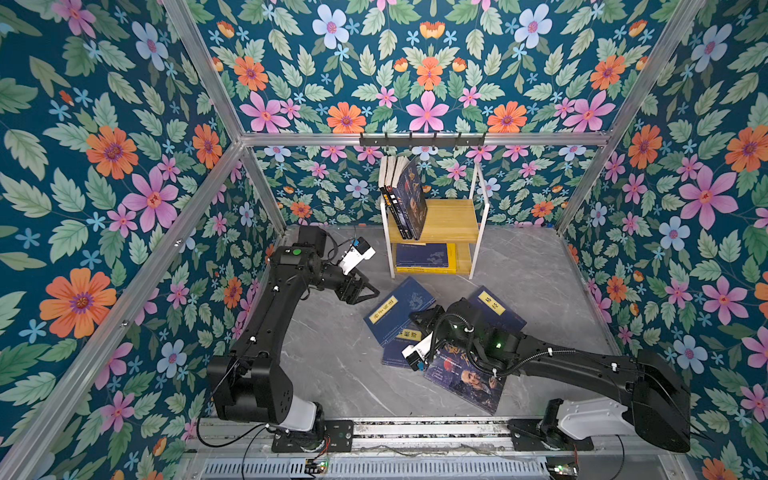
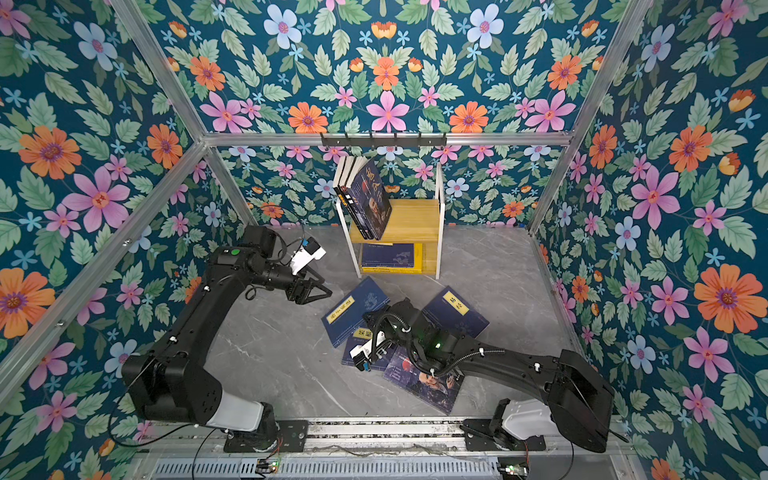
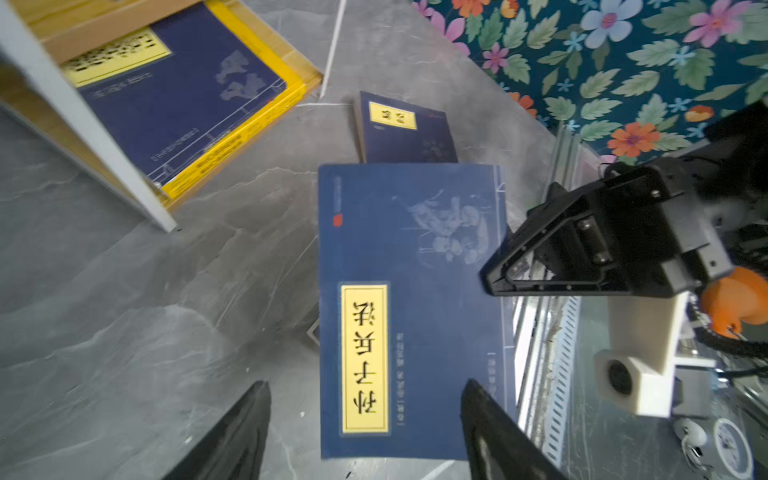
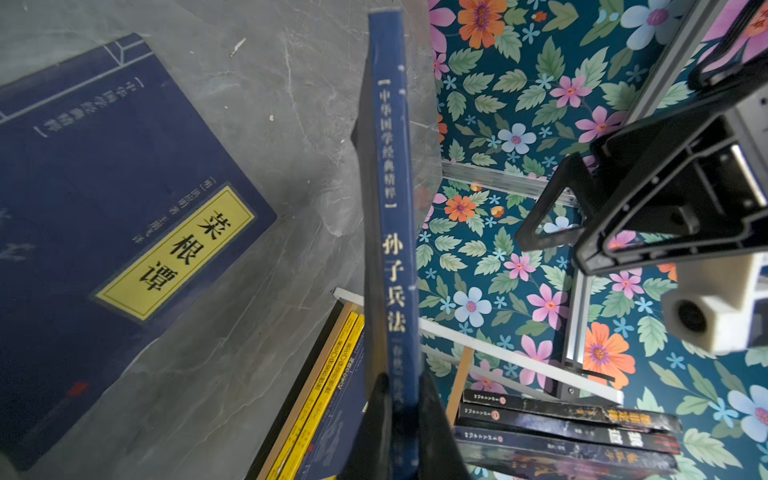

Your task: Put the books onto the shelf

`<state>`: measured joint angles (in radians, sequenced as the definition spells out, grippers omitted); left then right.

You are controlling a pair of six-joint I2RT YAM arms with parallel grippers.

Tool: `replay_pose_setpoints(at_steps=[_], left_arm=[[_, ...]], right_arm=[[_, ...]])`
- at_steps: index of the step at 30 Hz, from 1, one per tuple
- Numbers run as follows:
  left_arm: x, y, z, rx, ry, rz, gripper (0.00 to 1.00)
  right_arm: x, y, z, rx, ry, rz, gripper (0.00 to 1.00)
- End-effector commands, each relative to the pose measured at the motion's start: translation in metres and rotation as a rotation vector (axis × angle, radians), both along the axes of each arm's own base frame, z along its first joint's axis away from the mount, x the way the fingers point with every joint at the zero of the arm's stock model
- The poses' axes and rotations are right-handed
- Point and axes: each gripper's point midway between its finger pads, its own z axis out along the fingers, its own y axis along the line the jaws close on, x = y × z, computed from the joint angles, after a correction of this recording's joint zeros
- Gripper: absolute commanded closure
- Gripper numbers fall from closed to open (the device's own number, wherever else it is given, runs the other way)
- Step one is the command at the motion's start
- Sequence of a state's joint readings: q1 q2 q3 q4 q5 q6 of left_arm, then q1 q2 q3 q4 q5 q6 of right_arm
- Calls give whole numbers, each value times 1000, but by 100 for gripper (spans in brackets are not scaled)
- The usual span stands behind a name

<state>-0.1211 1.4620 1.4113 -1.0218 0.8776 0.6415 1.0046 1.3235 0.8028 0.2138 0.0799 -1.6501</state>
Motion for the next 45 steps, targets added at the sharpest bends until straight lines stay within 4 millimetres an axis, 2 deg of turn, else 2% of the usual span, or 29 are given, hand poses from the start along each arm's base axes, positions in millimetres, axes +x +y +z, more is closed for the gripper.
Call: replay_pose_setpoints(at_steps=[1, 4, 7, 11, 13, 20, 25, 30, 34, 39, 45], left_arm=[[22, 16, -4, 61, -49, 104, 15], [34, 32, -7, 104, -100, 181, 6], [49, 50, -12, 136, -135, 287, 0], [56, 72, -15, 157, -183, 392, 0], [56, 81, -28, 183, -189, 427, 0], [49, 94, -54, 182, -175, 490, 0], [48, 99, -56, 121, -169, 538, 0], [51, 105, -75, 97, -131, 600, 0], [49, 112, -87, 124, -126, 630, 0], [49, 105, -81, 72, -108, 619, 0], [50, 105, -83, 72, -104, 619, 0]], right_arm=[[7, 2, 12, 85, 3, -51, 100], [8, -4, 8, 133, 55, -97, 100], [14, -10, 2, 165, 102, -155, 100], [24, -12, 14, 261, 136, -237, 100], [26, -14, 16, 295, 149, -254, 100], [52, -30, 21, 340, 184, -386, 100], [80, -49, 24, 370, 204, -504, 100], [102, -61, 14, 383, 234, -576, 100], [120, -67, 17, 418, 223, -617, 100], [140, -64, 28, 454, 177, -646, 100], [172, -62, 22, 435, 114, -688, 100]])
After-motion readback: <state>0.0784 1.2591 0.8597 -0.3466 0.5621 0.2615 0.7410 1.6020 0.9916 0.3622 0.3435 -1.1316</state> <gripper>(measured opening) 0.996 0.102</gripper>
